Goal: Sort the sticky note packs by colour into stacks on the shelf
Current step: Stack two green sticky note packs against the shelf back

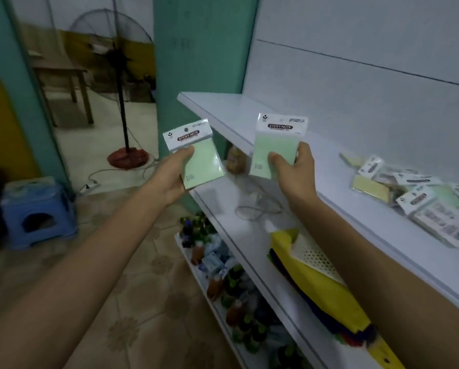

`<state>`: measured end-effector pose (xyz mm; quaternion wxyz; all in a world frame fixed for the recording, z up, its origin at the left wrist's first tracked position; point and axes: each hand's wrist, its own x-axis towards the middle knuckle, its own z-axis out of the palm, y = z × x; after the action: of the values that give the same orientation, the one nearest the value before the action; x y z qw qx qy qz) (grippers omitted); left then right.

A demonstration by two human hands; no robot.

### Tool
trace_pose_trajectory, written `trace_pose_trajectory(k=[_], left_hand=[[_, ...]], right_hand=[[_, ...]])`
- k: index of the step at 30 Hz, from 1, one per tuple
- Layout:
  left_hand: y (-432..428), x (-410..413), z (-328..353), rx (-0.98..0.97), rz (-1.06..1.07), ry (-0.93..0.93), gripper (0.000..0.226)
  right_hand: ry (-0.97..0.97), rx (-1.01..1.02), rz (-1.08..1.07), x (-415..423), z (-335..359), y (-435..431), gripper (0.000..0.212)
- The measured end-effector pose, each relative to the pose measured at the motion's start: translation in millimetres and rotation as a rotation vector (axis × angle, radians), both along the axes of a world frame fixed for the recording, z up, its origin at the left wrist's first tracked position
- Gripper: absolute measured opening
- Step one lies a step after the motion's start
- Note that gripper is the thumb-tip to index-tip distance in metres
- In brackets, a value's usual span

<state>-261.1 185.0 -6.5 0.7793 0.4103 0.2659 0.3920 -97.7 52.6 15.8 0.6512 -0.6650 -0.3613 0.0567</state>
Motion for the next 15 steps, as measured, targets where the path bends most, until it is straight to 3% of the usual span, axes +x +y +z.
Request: trace_pose_trajectory(k=[8,15], left_hand=[[129.2,-116.2,-20.0,-0.055,0.227,0.035,0.02],[208.4,-172.5,-29.4,-0.081,0.281,0.03,0.021]], right_hand=[[0.05,-0.089,0.272,-88.5,-17.5,162.1,0.023],[0.06,-0.158,0.457,-137.6,-28.5,240.6,0.03]])
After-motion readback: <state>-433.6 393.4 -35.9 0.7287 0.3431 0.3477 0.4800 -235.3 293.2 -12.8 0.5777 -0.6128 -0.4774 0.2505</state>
